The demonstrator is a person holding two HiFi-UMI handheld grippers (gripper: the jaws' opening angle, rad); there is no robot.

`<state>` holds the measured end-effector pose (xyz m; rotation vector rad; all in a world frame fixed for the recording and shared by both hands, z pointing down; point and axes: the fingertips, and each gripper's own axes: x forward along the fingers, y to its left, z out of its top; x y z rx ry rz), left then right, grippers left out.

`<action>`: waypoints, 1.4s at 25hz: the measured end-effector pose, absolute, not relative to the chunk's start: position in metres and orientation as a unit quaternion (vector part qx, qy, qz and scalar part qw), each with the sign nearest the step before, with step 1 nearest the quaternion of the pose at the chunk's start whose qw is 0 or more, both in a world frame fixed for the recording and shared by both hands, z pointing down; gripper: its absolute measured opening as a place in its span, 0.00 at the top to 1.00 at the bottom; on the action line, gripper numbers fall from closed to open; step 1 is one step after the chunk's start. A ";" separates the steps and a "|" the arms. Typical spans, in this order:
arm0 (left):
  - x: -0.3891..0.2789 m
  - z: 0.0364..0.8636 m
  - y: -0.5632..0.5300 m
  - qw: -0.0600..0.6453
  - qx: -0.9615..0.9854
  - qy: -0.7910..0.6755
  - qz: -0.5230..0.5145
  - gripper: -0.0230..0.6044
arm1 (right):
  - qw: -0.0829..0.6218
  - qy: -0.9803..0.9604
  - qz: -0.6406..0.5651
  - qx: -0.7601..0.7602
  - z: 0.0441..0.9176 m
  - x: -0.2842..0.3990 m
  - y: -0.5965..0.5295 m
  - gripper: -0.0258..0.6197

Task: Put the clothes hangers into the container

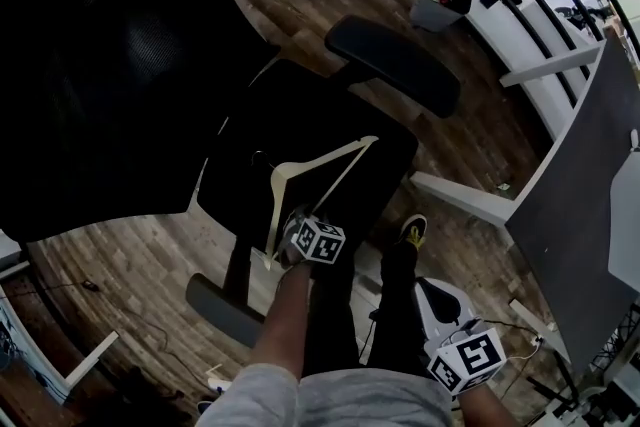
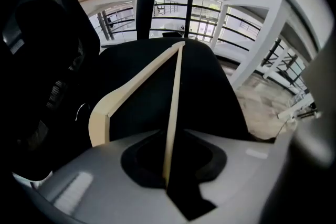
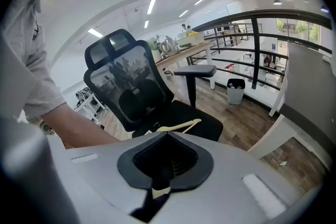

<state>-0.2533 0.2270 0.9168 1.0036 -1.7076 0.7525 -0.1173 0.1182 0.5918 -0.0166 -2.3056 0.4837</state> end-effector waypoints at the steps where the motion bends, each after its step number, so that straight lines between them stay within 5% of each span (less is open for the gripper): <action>1: -0.252 0.920 0.227 0.496 0.410 -0.698 0.315 0.86 | 0.384 -0.904 0.191 -0.006 0.593 -0.116 0.118 0.96; 17: -0.285 0.825 0.229 0.438 0.426 -0.719 0.333 0.95 | 0.332 -0.927 0.172 0.008 0.533 -0.143 0.105 0.96; 35: -0.274 0.622 0.197 0.248 0.507 -0.754 0.336 0.95 | 0.221 -0.961 0.136 0.093 0.429 -0.105 0.040 0.96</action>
